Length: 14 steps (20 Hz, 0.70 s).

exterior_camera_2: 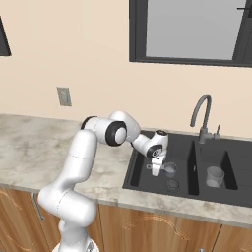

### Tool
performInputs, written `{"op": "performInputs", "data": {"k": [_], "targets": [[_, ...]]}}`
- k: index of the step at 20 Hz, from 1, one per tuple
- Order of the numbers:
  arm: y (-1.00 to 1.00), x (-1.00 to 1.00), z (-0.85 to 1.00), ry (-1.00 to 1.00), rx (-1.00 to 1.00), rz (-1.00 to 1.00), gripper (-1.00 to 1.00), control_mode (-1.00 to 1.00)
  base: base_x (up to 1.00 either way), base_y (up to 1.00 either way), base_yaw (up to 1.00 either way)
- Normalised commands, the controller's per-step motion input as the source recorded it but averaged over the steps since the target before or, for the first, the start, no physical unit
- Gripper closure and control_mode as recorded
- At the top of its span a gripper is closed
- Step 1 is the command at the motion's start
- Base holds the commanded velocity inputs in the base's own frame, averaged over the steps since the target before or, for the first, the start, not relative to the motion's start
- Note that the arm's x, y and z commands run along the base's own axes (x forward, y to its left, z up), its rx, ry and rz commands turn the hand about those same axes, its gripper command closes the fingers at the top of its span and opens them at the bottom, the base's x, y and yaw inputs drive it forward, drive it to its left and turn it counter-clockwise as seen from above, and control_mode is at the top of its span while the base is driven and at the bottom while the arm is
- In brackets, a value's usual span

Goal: Move any existing items from the left basin to the right basin for drying. Then move the measuring cup from the counter to the left basin of the sink for washing.

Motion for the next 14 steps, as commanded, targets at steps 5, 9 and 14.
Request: {"op": "performInputs", "data": {"k": [5,9,14], "targets": [[0.0,0.0,0.02,-0.01,0.05,0.0,-1.0,-1.0,0.0,0.0,0.0],[0.0,0.0,0.1,-0.01,0.02,0.0,-1.0,-1.0,0.0,0.0,0.0],[0.0,0.0,0.14,-0.01,0.0,0.0,-1.0,-1.0,0.0,0.0,0.0]]}}
